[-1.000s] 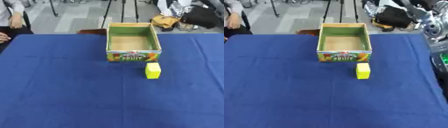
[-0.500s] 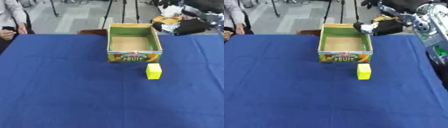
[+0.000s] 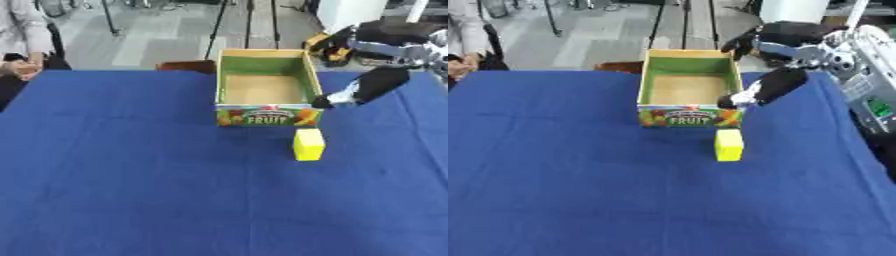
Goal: Pick up objects on the table and place them in the box.
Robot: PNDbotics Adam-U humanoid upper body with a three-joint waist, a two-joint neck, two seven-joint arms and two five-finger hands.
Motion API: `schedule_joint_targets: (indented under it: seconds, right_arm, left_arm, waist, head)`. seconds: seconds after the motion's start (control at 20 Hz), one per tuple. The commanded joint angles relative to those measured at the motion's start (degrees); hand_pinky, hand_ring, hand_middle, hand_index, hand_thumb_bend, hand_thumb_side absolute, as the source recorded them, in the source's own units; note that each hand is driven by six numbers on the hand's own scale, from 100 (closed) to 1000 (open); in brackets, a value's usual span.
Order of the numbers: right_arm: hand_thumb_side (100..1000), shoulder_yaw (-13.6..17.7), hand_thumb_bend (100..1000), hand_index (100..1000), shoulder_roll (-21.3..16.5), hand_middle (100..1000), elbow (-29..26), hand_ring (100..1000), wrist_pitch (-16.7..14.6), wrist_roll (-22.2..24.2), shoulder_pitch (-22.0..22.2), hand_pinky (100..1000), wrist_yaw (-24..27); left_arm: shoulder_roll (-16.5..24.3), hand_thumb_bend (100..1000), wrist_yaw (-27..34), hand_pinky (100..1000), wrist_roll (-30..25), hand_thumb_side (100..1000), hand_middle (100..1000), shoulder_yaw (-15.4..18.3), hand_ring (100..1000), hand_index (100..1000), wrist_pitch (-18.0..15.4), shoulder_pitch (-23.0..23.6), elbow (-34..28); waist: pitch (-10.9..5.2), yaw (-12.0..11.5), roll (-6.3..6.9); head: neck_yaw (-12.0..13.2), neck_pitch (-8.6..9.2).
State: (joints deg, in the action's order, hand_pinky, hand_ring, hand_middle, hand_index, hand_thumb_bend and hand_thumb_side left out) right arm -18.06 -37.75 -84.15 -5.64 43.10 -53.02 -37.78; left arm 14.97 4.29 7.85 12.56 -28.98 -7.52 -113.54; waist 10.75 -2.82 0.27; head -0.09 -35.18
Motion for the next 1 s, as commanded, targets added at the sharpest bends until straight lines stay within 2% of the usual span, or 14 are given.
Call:
schedule_joint_targets:
  seconds: [0.05,0.25,0.55,1.0]
  right_arm:
    - [629,0.2,579,975,-1.86,766,-0.08,855,1.14,3.11,-0.5,858,2.13]
    - [614,-0.02,556,965,-1.61,763,-0.16,852,2.25,4.98,0.52,858,3.31]
    - [594,-0.61,530,935,-0.76,759,0.45,842,3.28,5.21,2.54,853,4.34]
    - [572,-2.39,520,909,0.38,790,2.85,840,3.03,5.38,3.48,847,3.95]
  left_arm:
    - [1.29,100,0.24,600,-0.25,1000,867,0.04,727,989,-0.1,-0.48,-1.05]
    - [1.22,100,0.26,600,-0.29,1000,868,0.03,728,989,-0.09,-0.56,-1.05]
    - [1.13,100,0.33,599,-0.43,1000,867,-0.03,728,987,-0.13,-0.84,-1.05]
    - [0.99,100,0.44,600,-0.58,1000,868,-0.08,729,987,-0.08,-1.16,-1.05]
  waist:
    - [-0.64,-0.04,0.07]
    - [-0.5,-0.04,0.12]
    - [-0.12,-0.15,0.26]
    - [0.38,-0.44,0.19]
  head:
    - [-0.16,0.58]
    - [-0.22,0.72]
    - [-0.3,1.0]
    - [-0.47,1.39]
